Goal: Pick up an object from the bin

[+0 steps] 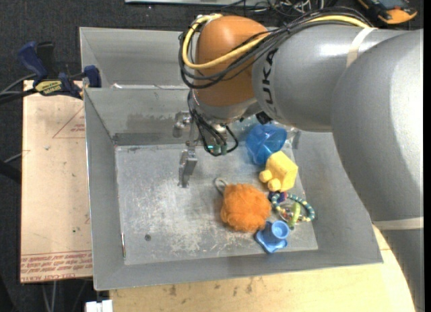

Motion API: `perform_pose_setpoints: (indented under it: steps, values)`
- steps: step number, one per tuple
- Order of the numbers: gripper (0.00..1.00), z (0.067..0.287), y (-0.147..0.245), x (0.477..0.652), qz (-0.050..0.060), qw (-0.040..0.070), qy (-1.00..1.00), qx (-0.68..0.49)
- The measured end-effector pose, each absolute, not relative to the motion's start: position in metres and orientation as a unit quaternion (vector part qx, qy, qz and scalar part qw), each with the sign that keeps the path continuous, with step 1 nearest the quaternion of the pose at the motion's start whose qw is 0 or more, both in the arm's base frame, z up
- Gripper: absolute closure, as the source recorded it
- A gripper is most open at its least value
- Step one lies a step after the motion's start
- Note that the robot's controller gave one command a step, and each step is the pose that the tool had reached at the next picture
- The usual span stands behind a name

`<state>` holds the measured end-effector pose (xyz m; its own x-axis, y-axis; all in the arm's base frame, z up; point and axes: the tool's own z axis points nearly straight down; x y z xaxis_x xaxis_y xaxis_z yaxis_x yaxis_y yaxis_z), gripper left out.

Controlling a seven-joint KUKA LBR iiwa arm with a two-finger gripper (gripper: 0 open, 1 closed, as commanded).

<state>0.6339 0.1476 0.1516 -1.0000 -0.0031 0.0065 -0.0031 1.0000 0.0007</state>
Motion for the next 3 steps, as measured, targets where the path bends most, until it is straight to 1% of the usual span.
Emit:
perform_pose_setpoints:
  steps: [1,2,3]
  values:
    - [0.00,0.157,0.147,0.636,-0.001,-0.001,-1.000,0.000]
    - [0.00,0.125,0.183,0.617,0.000,-0.003,-1.000,0.026]
    - [0.00,0.100,0.205,0.585,-0.001,0.000,-0.995,0.097]
